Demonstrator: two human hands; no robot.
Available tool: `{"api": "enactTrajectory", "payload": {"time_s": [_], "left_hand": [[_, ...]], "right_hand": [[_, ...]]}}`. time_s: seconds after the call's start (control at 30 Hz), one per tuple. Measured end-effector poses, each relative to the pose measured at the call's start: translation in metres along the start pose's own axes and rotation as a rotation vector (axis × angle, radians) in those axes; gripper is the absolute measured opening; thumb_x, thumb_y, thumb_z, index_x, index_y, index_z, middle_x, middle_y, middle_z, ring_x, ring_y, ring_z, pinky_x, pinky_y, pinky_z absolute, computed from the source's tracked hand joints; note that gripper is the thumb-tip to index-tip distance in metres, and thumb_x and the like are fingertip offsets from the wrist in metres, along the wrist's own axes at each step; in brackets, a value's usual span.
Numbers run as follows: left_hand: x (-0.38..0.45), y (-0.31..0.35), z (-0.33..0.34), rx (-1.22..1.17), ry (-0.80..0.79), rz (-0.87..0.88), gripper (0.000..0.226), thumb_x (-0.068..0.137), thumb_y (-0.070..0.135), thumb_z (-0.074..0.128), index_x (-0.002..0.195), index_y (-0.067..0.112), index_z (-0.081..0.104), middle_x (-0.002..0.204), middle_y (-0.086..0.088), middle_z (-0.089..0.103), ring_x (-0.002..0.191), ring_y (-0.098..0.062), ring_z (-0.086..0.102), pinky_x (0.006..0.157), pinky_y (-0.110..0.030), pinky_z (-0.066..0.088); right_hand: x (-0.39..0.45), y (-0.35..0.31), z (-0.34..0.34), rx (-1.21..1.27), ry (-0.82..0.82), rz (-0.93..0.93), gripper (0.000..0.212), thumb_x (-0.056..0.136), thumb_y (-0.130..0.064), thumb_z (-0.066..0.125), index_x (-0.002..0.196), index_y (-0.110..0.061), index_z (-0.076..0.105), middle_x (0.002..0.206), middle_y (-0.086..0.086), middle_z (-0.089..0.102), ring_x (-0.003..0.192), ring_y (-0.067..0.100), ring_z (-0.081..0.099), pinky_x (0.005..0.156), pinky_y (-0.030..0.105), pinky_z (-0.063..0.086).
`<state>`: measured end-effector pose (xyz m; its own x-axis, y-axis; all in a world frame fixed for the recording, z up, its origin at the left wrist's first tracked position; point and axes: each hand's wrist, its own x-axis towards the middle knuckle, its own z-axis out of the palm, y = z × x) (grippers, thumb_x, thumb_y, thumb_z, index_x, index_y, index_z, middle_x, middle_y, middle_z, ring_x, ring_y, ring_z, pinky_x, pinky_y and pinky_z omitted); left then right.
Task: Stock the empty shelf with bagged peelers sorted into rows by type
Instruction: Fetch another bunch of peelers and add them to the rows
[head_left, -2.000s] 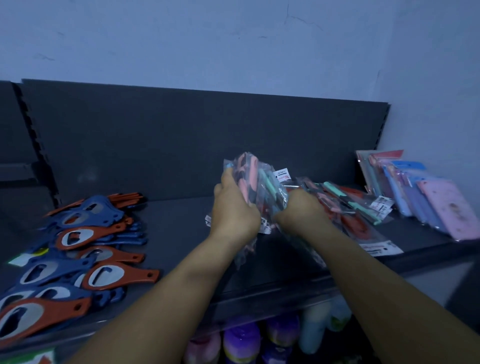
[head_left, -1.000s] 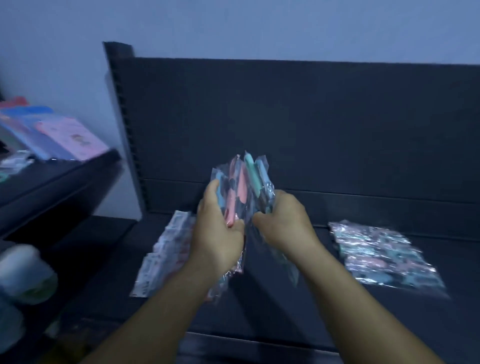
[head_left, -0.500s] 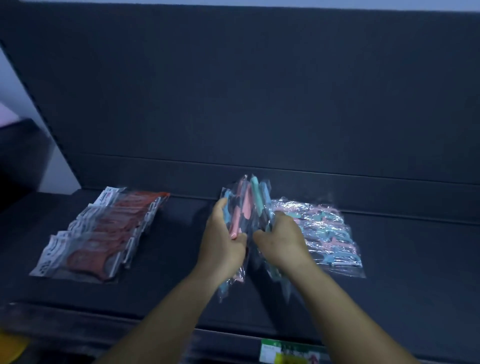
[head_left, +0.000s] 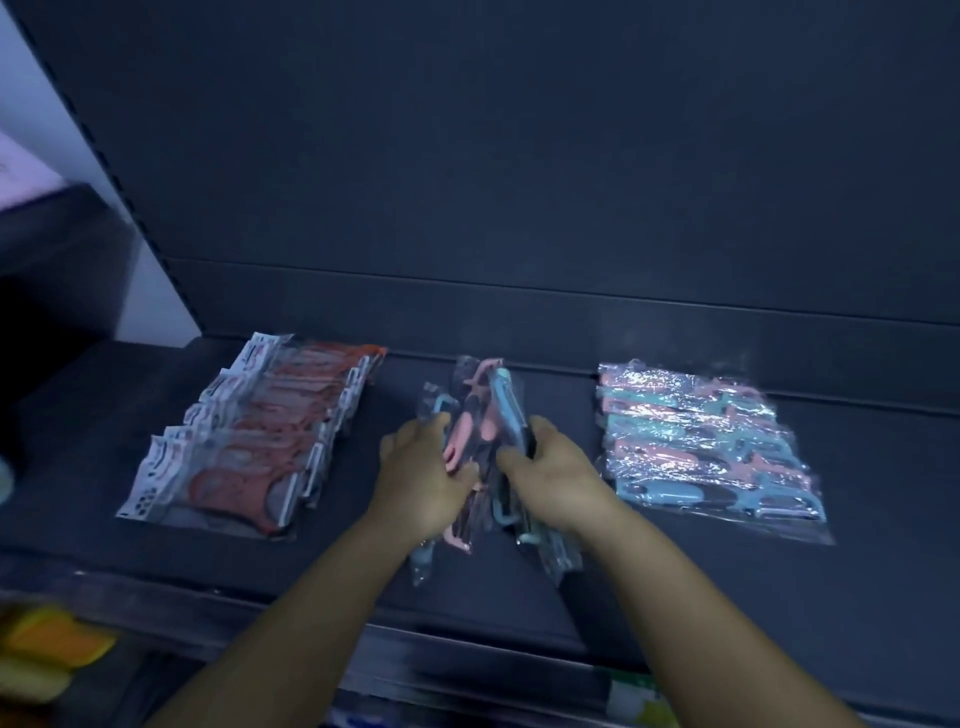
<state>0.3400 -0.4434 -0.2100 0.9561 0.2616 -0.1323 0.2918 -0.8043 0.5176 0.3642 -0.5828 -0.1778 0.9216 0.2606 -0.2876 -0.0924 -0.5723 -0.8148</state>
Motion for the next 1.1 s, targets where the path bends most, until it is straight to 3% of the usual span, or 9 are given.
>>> {"api": "enactTrajectory", "payload": {"time_s": [0.13, 0.23, 0.43, 0.53, 0.67, 0.77, 0.83, 0.97, 1.1], "left_hand": [[-0.002, -0.004, -0.009, 0.067, 0.045, 0.09, 0.063, 0.09, 0.036, 0.054, 0.146, 0.022, 0.028, 0.154, -0.01, 0.019, 0.139, -0.031, 0.014, 0.113, -0.038, 0.018], [-0.008, 0.002, -0.013, 0.081, 0.069, 0.247, 0.057, 0.092, 0.031, 0.055, 0.144, 0.024, 0.034, 0.156, -0.003, 0.015, 0.142, -0.022, 0.006, 0.116, -0.037, 0.015], [-0.014, 0.012, -0.008, 0.108, -0.059, 0.5, 0.051, 0.093, 0.027, 0.054, 0.142, 0.03, 0.039, 0.147, 0.011, 0.035, 0.139, -0.012, 0.016, 0.118, -0.034, 0.014], [-0.013, 0.016, -0.007, 0.159, -0.058, 0.507, 0.045, 0.094, 0.028, 0.054, 0.137, 0.03, 0.043, 0.141, 0.009, 0.043, 0.136, -0.014, 0.026, 0.116, -0.036, 0.018], [-0.011, 0.027, -0.004, 0.152, 0.008, 0.457, 0.03, 0.097, 0.025, 0.043, 0.125, 0.023, 0.056, 0.126, 0.002, 0.057, 0.124, -0.02, 0.04, 0.108, -0.033, 0.031], [-0.009, 0.038, 0.002, 0.165, 0.016, 0.361, 0.035, 0.095, 0.028, 0.048, 0.13, 0.024, 0.049, 0.129, -0.004, 0.054, 0.13, -0.027, 0.037, 0.102, -0.042, 0.04], [-0.005, 0.04, 0.004, 0.199, -0.01, 0.346, 0.046, 0.094, 0.015, 0.048, 0.138, 0.027, 0.042, 0.135, -0.006, 0.047, 0.134, -0.03, 0.034, 0.102, -0.046, 0.041], [-0.001, 0.039, -0.001, 0.292, -0.052, 0.38, 0.061, 0.087, -0.006, 0.045, 0.138, 0.027, 0.045, 0.131, -0.005, 0.044, 0.129, -0.028, 0.037, 0.099, -0.038, 0.042], [0.0, 0.037, -0.008, 0.53, 0.021, 0.667, 0.057, 0.084, -0.004, 0.05, 0.133, 0.026, 0.053, 0.136, -0.007, 0.041, 0.128, -0.03, 0.036, 0.101, -0.04, 0.035]], "right_hand": [[-0.012, 0.01, -0.008, -0.027, 0.027, 0.014, 0.027, 0.095, -0.02, 0.038, 0.109, -0.013, 0.06, 0.104, 0.01, 0.068, 0.095, 0.026, 0.063, 0.081, 0.032, 0.048], [-0.02, 0.017, -0.012, -0.051, 0.032, 0.045, 0.03, 0.09, -0.008, 0.04, 0.107, -0.016, 0.063, 0.103, 0.006, 0.07, 0.097, 0.025, 0.065, 0.089, 0.038, 0.053], [-0.026, 0.025, -0.011, -0.08, 0.142, 0.062, 0.017, 0.084, -0.012, 0.058, 0.097, -0.02, 0.065, 0.088, 0.006, 0.072, 0.084, 0.025, 0.069, 0.079, 0.041, 0.057], [-0.031, 0.032, -0.016, -0.056, 0.207, 0.06, 0.018, 0.085, -0.014, 0.059, 0.099, -0.022, 0.066, 0.083, 0.001, 0.072, 0.076, 0.02, 0.068, 0.067, 0.033, 0.055], [-0.035, 0.04, -0.024, -0.137, 0.179, 0.047, 0.022, 0.085, -0.011, 0.055, 0.1, -0.024, 0.065, 0.069, -0.01, 0.06, 0.054, 0.006, 0.051, 0.048, 0.021, 0.038], [-0.032, 0.043, -0.023, -0.198, 0.164, 0.039, 0.024, 0.087, -0.012, 0.053, 0.106, -0.02, 0.065, 0.063, -0.011, 0.051, 0.053, 0.006, 0.044, 0.048, 0.02, 0.034], [-0.032, 0.043, -0.025, -0.208, 0.155, 0.038, 0.026, 0.088, -0.012, 0.051, 0.109, -0.02, 0.063, 0.064, -0.01, 0.051, 0.056, 0.009, 0.046, 0.048, 0.021, 0.034], [-0.034, 0.044, -0.031, -0.23, 0.103, 0.043, 0.022, 0.09, -0.013, 0.049, 0.109, -0.018, 0.06, 0.081, -0.002, 0.061, 0.068, 0.016, 0.055, 0.052, 0.022, 0.036], [-0.036, 0.043, -0.033, -0.249, 0.063, 0.031, 0.024, 0.089, -0.012, 0.049, 0.109, -0.017, 0.061, 0.09, 0.002, 0.064, 0.082, 0.022, 0.06, 0.066, 0.026, 0.042]]}}
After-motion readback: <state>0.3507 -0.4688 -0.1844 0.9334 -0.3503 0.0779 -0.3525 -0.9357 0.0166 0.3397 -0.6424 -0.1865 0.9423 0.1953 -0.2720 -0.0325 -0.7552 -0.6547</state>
